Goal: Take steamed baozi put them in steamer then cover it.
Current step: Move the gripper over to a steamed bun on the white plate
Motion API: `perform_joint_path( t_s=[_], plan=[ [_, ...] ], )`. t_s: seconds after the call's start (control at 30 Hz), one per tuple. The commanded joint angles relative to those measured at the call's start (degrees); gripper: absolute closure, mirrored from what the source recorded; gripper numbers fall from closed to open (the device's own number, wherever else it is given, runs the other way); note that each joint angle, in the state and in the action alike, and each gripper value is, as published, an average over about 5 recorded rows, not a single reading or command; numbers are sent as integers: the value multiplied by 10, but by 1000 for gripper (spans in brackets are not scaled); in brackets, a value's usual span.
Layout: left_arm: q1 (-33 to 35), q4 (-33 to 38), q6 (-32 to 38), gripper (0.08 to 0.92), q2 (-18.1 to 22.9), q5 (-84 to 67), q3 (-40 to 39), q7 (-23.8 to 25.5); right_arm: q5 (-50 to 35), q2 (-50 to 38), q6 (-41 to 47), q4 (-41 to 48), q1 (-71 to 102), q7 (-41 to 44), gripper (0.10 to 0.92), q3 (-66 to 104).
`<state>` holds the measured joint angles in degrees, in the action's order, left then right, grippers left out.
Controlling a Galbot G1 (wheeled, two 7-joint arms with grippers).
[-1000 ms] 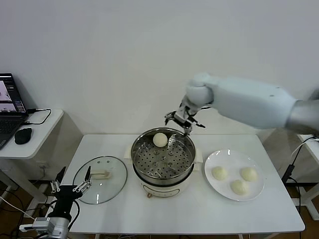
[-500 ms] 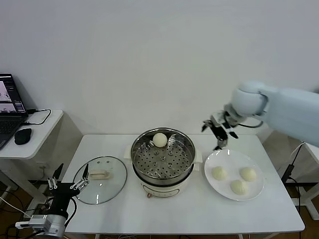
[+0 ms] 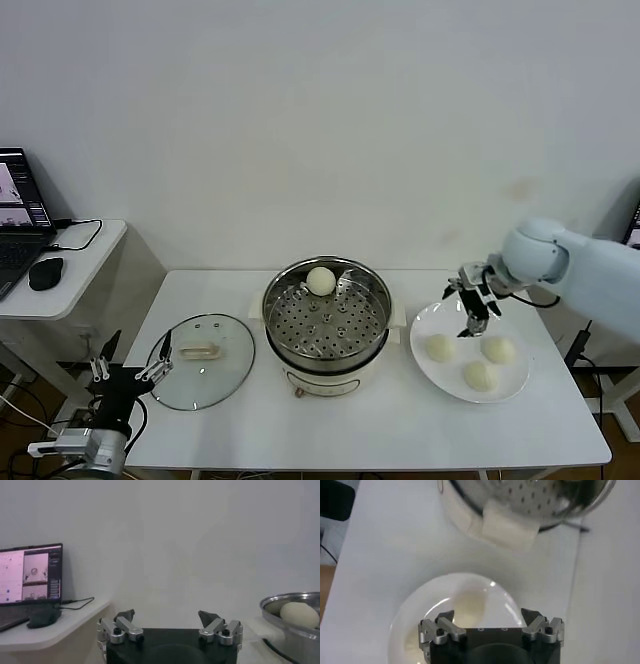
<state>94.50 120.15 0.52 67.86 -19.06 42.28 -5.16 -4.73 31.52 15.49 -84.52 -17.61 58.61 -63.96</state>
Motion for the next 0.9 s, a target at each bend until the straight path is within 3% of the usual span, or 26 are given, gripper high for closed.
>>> perform_joint_path(
  t_s=[0.03, 0.9],
  plan=[
    [0, -7, 0, 177, 1, 1, 1, 0, 45, -4, 6, 42, 118, 1, 203, 78],
    [3, -14, 4, 177, 10, 4, -4, 1, 89, 100, -9, 129, 193, -25, 202, 141]
  ],
)
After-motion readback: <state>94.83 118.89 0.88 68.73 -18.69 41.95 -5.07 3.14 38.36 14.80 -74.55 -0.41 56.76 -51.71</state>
